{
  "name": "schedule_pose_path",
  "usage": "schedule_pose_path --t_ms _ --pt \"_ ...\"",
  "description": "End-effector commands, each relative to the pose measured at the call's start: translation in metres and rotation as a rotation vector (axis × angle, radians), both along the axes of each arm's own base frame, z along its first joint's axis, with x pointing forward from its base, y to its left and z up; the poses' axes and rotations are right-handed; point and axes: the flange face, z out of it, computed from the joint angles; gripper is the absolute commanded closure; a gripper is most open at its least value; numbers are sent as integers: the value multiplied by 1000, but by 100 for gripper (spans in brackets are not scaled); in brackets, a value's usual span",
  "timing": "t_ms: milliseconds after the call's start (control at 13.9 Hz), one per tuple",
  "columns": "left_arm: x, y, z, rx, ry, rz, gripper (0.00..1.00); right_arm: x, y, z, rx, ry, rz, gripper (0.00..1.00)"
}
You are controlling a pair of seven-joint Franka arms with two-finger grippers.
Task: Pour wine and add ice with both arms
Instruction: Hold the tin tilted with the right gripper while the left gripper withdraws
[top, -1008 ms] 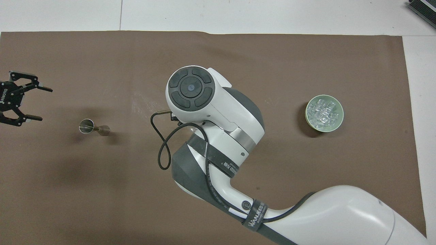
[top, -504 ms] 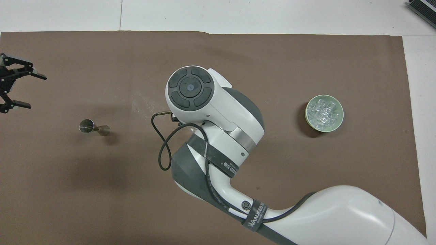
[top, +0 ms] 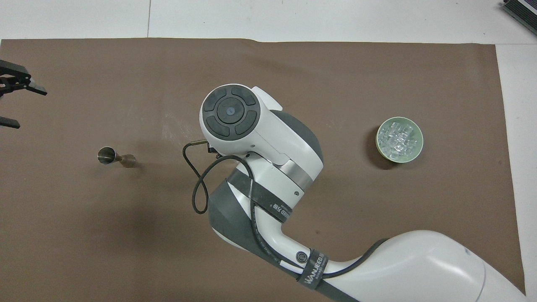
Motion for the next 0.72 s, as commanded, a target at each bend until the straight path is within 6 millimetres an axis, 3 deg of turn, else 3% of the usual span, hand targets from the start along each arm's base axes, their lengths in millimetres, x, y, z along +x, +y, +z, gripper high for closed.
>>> schedule_pose_path --t_ms 0,72,216,360,504,648 --pt "-13 -10 23 56 -30 -101 0 -4 -3 13 -28 -10 -29 67" --pt "-15 -15 29 81 -38 -123 0 -4 -7 20 -28 -11 -31 63" --pt "-22 -30 43 120 -46 -159 0 -8 -9 34 -29 -29 -23 46" --pt "-32 -46 59 153 -66 -231 0 -13 -12 53 -27 -61 -26 45" --pt "-39 -58 69 184 -84 -324 0 -9 -28 72 -22 -83 -56 44" --pt "-41 -62 69 178 -90 -424 0 -11 -40 86 -43 -89 -77 25"
